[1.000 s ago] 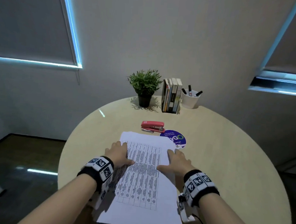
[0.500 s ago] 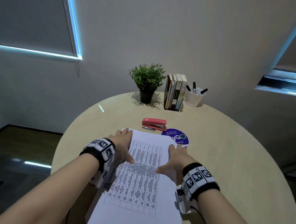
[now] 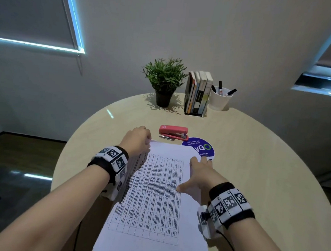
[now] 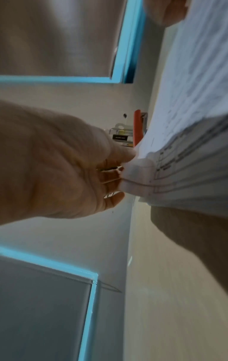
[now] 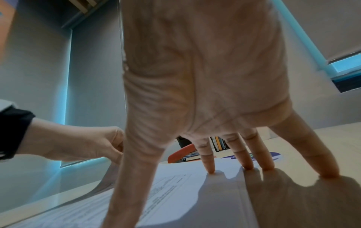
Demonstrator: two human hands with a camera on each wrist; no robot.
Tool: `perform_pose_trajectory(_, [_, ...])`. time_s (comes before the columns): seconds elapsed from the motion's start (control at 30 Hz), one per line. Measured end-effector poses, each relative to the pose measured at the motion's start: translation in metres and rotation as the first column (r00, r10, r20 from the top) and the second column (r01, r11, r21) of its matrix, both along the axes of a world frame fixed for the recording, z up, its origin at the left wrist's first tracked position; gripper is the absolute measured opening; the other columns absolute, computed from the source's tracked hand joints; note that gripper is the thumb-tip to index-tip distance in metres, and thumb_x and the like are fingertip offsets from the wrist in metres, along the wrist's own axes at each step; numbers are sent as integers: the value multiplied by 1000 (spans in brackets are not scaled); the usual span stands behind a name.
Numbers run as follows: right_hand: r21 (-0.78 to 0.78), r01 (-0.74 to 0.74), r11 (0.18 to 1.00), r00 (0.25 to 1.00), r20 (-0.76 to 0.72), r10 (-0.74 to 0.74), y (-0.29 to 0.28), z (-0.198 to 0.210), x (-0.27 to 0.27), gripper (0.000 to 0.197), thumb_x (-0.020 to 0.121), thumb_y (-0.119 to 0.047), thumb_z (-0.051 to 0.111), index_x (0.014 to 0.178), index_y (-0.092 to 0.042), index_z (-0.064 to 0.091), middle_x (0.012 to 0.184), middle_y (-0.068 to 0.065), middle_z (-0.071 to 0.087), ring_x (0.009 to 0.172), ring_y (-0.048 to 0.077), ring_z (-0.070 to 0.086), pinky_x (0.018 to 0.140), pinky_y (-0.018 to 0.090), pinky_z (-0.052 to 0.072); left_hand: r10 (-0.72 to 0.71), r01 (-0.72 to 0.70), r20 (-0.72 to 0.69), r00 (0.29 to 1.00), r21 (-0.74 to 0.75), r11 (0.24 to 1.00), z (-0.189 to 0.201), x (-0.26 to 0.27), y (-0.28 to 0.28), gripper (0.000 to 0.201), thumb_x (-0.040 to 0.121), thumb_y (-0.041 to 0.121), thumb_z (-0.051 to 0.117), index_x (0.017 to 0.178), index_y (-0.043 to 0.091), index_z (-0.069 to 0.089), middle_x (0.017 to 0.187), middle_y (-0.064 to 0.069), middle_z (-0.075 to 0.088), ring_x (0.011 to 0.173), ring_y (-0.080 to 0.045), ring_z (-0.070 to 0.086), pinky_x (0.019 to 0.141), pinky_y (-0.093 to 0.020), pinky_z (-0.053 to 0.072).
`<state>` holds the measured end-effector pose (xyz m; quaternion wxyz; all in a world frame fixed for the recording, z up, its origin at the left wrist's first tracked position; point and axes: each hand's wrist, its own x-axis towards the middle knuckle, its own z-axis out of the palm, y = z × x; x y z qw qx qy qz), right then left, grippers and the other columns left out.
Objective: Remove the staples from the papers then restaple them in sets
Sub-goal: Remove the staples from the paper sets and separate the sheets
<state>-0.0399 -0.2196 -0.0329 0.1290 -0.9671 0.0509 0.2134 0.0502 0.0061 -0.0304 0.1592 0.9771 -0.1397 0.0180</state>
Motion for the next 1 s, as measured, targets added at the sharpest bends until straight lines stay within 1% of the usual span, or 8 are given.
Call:
perform_pose_trajectory(0.1, [-3,-9,1000,1000,-23,9,2,3,1,108,57,-57,83,141,-18,28,144,11,23,138,28,19,104,47,40,70,-67,20,997,-118,991,2,3,3,12,85,7,60,93,11,68,98,-3,59,94,-25,59,75,-27,43])
perform_pose_trajectory(0.17, [-45,-27,999,999,-47,25,4,5,4,104,60,-54,84,140,-16,29,141,11,26,136,29,23,102,46,42,106,-109,-25,994,-134,985,0,4,5,27,83,5,63,110,9,63,111,-8,56,101,-28,57,79,-29,44])
perform_pose_trajectory(0.3, [-124,-56,991,996,-69,48,7,16,29,93,57,-59,83,128,-18,40,136,10,40,127,30,42,99,49,46,143,-137,-111,984,56,989,-7,-1,9,62,71,31,82,124,17,53,125,-8,43,117,-28,42,94,-40,44])
perform_pose_trajectory(0.37, [-111,-17,994,998,66,24,11,21,56,90,65,-55,81,134,-17,39,137,11,41,131,33,39,102,53,41,105,-90,-103,989,147,985,-10,-4,10,62,72,42,79,125,22,55,125,-4,46,118,-25,41,95,-40,42])
perform_pose_trajectory(0.5, [21,-51,998,894,447,37,28,27,103,57,88,-24,68,136,-13,40,135,12,46,128,31,42,103,52,40,70,-47,-192,979,125,991,-11,-2,12,71,71,48,79,130,19,53,123,-3,51,114,-24,48,94,-42,44])
perform_pose_trajectory(0.73, [-148,-107,983,890,427,161,42,-8,139,33,98,-17,49,130,-12,47,128,11,53,120,31,48,100,49,40,21,-10,-79,997,131,991,-10,-3,10,58,69,44,80,116,19,56,112,2,52,108,-20,45,87,-35,35])
perform_pose_trajectory(0.9, [-43,-24,999,903,428,40,25,-12,140,27,100,-25,48,122,-9,50,120,14,58,111,34,55,91,46,46,32,-66,-181,983,-189,980,-1,-1,12,22,75,21,76,79,3,63,75,-3,55,67,-17,51,54,-26,34])
perform_pose_trajectory(1.0, [179,117,977,884,429,-184,5,-7,134,23,101,-24,47,115,-6,48,110,16,61,98,36,59,84,43,48,-6,-107,-264,965,-412,905,13,-2,12,20,70,19,79,82,8,67,94,2,64,80,-13,58,63,-24,42])
